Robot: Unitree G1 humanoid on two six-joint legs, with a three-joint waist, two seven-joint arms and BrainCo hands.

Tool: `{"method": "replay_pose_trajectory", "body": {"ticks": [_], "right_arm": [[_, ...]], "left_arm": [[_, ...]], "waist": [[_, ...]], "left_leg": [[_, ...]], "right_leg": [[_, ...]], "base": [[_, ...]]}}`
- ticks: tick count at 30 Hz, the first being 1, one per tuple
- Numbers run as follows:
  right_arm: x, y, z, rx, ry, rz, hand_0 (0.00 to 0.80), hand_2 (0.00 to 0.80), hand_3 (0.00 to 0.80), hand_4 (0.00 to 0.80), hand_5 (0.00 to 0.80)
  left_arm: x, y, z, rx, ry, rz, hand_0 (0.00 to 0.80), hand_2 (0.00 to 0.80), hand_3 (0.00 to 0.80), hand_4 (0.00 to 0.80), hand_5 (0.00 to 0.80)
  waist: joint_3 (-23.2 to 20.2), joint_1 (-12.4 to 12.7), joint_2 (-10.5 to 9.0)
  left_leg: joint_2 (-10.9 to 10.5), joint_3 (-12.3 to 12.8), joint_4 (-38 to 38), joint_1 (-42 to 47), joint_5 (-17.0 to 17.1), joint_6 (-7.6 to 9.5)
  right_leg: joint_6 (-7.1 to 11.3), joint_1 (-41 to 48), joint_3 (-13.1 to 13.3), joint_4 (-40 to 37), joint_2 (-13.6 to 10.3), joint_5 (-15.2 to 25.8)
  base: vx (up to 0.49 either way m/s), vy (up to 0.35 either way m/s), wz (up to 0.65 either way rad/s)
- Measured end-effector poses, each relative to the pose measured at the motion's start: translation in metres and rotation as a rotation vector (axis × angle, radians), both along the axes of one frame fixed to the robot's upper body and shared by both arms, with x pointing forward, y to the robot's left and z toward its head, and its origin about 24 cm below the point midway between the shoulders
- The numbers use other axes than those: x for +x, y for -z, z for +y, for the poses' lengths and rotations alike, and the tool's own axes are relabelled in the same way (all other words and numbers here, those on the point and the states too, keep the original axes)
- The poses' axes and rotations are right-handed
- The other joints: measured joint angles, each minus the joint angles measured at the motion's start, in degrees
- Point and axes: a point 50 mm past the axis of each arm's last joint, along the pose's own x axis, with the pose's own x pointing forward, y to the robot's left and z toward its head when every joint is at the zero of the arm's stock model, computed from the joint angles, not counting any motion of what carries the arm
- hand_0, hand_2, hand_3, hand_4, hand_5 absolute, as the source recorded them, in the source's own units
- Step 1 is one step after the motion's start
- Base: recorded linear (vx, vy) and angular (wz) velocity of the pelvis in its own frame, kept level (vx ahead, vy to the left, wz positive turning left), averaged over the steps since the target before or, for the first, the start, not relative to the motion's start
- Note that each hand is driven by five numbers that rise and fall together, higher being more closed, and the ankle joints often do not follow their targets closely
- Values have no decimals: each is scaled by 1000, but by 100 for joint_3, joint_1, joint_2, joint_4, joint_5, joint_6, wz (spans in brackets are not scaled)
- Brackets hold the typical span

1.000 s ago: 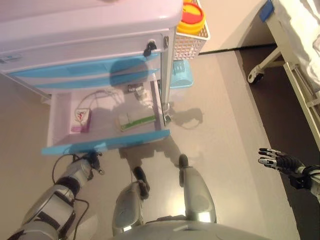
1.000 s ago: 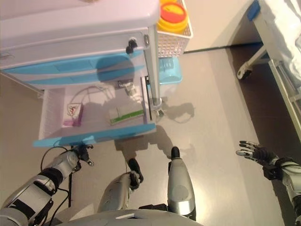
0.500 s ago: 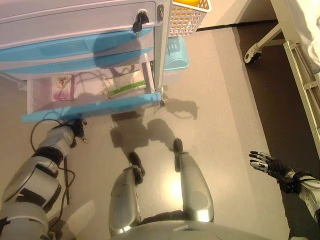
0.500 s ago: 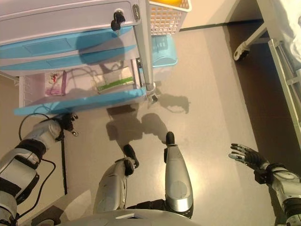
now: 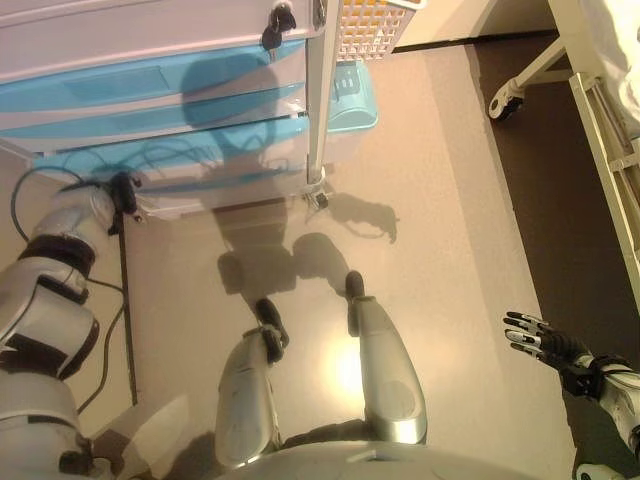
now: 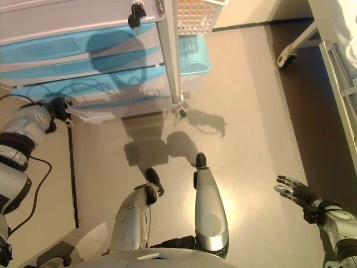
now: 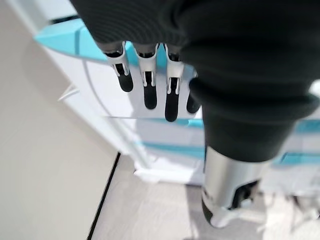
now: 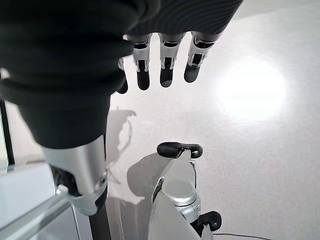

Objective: Open the drawer and pick up the medicine

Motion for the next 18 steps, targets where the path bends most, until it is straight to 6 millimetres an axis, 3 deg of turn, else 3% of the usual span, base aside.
{"method": "replay_pose_trajectory", "body": {"ticks": [7,18], "right_arm": [[-19,23,4,38,65,53,0,0,0,0,0],[-18,36,21,74,72,26,0,0,0,0,0]], "left_arm": [[6,-18,-4,16,8,-40,0,0,0,0,0],[7,-18,-5,38,13,-28,0,0,0,0,0]], "waist": [[6,-30,-23],[-18,5,-202]], "left_leg": [[140,-12,387,-233,-192,29],[194,-73,695,-478,-311,76]], "right_leg": [[19,-131,23,119,52,-25],[45,-286,22,252,70,-41]], "base": [[-4,5,-3],[-2,-35,1]]}}
